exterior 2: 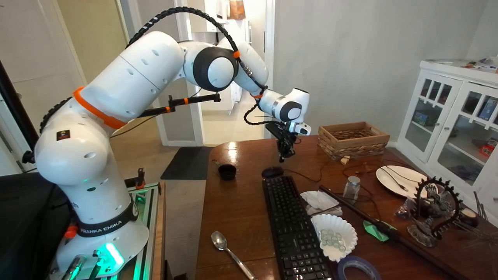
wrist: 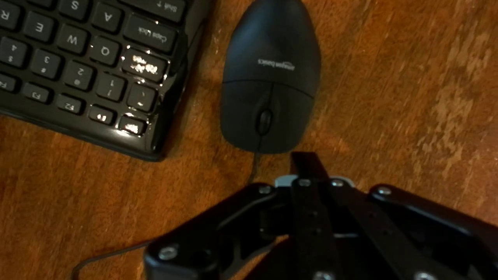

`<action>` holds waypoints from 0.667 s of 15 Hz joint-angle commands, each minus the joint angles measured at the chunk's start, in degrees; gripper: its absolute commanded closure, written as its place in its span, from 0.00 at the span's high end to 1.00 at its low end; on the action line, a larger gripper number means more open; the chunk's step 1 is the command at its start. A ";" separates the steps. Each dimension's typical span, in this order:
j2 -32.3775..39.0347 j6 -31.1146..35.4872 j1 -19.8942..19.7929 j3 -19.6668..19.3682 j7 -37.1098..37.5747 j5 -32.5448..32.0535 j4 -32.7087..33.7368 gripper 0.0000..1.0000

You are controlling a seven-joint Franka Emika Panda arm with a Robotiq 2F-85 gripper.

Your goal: Press a button on the mouse

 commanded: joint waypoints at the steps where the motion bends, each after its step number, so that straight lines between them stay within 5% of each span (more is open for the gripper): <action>1: 0.55 -2.54 0.58 -0.36 0.74 -0.05 0.81 0.00; 10: 1.12 -5.43 0.71 -0.33 1.07 -0.10 1.09 0.00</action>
